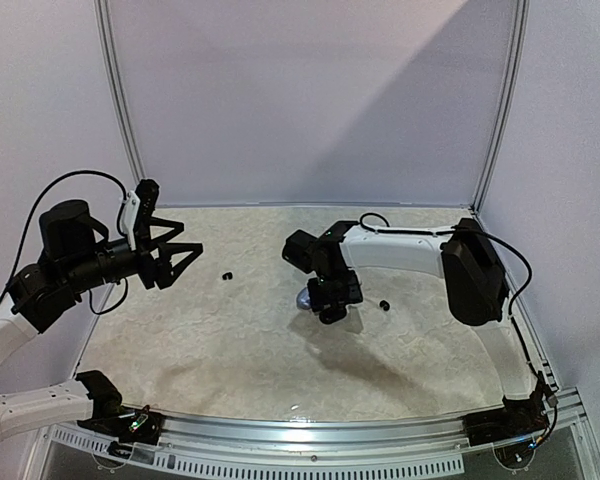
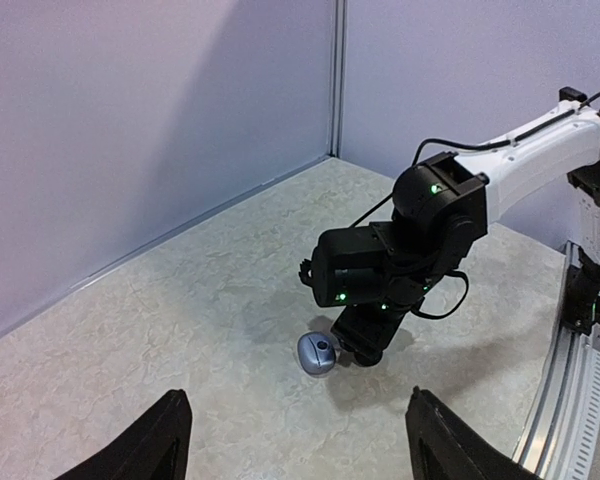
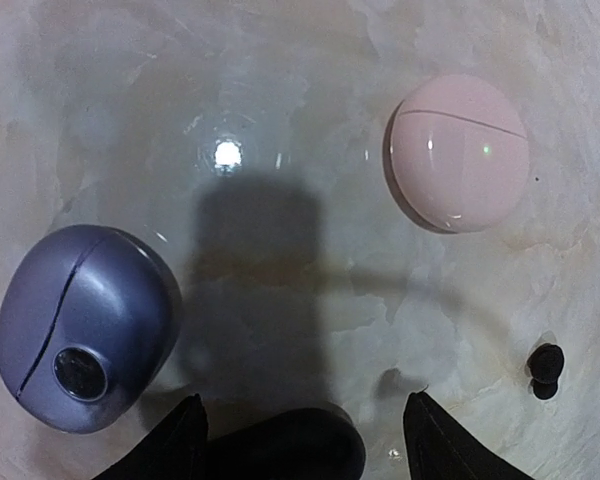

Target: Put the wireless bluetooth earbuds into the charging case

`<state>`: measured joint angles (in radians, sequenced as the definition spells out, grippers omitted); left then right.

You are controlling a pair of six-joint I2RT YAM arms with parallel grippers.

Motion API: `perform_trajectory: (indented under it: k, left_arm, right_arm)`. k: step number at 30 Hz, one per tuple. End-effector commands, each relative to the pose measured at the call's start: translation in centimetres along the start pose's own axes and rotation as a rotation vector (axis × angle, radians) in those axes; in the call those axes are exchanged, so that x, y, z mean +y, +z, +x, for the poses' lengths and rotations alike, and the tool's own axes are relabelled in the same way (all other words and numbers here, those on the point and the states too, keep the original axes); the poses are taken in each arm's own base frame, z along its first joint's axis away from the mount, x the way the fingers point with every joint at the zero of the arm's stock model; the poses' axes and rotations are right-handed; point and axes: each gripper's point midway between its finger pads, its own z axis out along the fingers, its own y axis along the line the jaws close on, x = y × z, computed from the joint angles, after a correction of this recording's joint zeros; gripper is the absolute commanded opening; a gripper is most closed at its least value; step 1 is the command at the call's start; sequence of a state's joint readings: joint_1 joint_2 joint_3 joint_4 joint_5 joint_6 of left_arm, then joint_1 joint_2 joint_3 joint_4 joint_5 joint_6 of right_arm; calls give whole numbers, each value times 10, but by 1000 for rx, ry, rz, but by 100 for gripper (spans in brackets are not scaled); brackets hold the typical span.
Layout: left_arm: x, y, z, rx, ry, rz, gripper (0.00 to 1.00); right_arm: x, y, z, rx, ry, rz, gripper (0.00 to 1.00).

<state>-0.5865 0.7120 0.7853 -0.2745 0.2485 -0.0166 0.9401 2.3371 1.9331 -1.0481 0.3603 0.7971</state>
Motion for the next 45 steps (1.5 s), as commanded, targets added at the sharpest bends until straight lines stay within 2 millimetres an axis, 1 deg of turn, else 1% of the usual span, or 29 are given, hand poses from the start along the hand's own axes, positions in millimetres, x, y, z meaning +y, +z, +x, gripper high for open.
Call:
perform_trajectory:
  k: [1, 4, 6, 8, 10, 13, 14, 16, 18, 19, 22, 25, 26, 28, 31, 32, 37, 41, 44, 45]
  left_arm:
    - [6, 2, 4, 3, 0, -19, 75]
    - [5, 2, 3, 3, 2, -16, 75]
    - [5, 2, 4, 6, 4, -16, 75]
    - [5, 1, 5, 10, 5, -16, 75]
    - [5, 2, 5, 8, 4, -14, 76]
    - [4, 3, 4, 2, 7, -7, 75]
    - [4, 3, 4, 2, 7, -7, 75]
    - [3, 3, 3, 2, 7, -3, 75]
    - [3, 3, 3, 1, 7, -1, 75]
    - [2, 3, 4, 2, 7, 1, 75]
    - [2, 4, 4, -1, 4, 4, 75]
    - [1, 3, 2, -2, 7, 10, 75]
    - [1, 3, 2, -2, 10, 9, 75]
    - [2, 3, 2, 2, 12, 3, 75]
    - [2, 1, 0, -1, 12, 1, 75]
    - [2, 1, 0, 0, 12, 1, 76]
    - [3, 1, -2, -5, 13, -1, 75]
    - [4, 0, -2, -11, -5, -6, 75]
    - [6, -1, -1, -13, -56, -15, 75]
    - [7, -2, 0, -13, -80, -19, 75]
  right_arm:
    - [5, 11, 11, 22, -48, 14, 68]
    - [-3, 21, 23, 61, -89, 66, 68]
    - [-8, 18, 28, 59, -121, 102, 68]
    - [-13, 10, 32, 42, -151, 127, 68]
    - [-11, 6, 39, 45, -171, 110, 69]
    - [-5, 2, 45, 42, -173, 24, 70]
    - [-5, -4, 44, 30, -167, 1, 71]
    - [-12, -6, 44, 34, -149, -4, 71]
    - [-17, -4, 47, 46, -114, -31, 71]
    - [-18, 1, 50, 53, -96, -48, 71]
    - [-11, 0, 46, 45, -55, -124, 70]
    - [6, 1, 41, 23, -79, -212, 71]
    - [8, 3, 39, 25, -79, -232, 70]
    - [5, 10, 39, 46, -53, -228, 66]
    - [-11, 16, 40, 59, -4, -143, 58]
    - [-13, 18, 42, 65, 4, -126, 56]
    - [-16, 17, 47, 74, 6, -127, 44]
    - [-11, 7, 43, 38, -37, -161, 31]
    - [-1, -15, 32, -61, -130, -208, 22]
    - [7, -33, 23, -136, -180, -239, 21]
